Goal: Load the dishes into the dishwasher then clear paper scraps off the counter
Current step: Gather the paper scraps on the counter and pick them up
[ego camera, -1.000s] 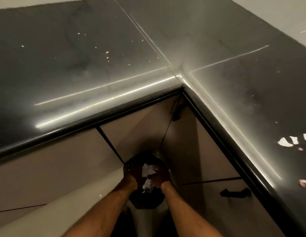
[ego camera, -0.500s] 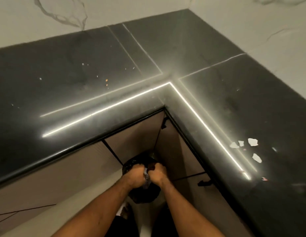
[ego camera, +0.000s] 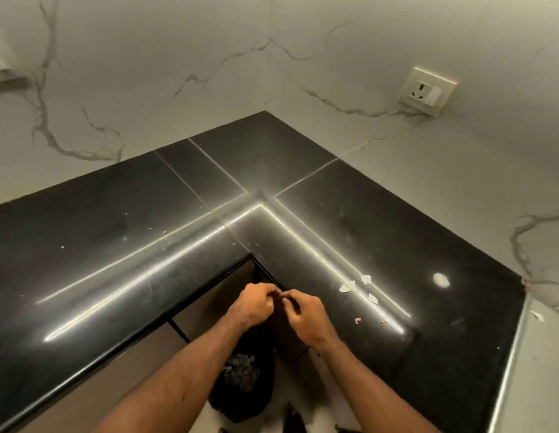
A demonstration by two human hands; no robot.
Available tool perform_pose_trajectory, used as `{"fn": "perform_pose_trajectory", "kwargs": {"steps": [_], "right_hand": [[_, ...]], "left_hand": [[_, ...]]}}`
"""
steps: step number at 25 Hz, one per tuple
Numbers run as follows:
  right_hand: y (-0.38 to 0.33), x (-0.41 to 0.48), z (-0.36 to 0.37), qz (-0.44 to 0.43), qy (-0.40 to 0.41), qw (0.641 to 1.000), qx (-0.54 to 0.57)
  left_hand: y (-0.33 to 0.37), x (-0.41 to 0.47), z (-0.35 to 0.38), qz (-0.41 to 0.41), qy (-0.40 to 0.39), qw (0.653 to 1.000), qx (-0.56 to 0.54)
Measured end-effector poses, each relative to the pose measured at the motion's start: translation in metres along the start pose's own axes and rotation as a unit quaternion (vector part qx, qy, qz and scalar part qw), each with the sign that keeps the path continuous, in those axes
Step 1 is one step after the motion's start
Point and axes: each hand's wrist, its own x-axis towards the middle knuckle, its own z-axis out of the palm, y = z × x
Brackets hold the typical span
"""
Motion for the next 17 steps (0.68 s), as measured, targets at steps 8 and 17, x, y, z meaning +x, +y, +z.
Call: {"fn": "perform_pose_trajectory", "kwargs": {"steps": [8,17], "right_hand": [[0.087,-0.073,-0.085,0.050,0.154,0.984,-0.071],[0.123,0.014,-0.093,-0.028,-0.009,0.985,-0.173]], "left_hand": [[0.060,-0.001,0.026,-0.056,0.102,0.984,-0.138],[0.103,-0.015,0.076,-0.257,0.212,0.655,-0.678]]}}
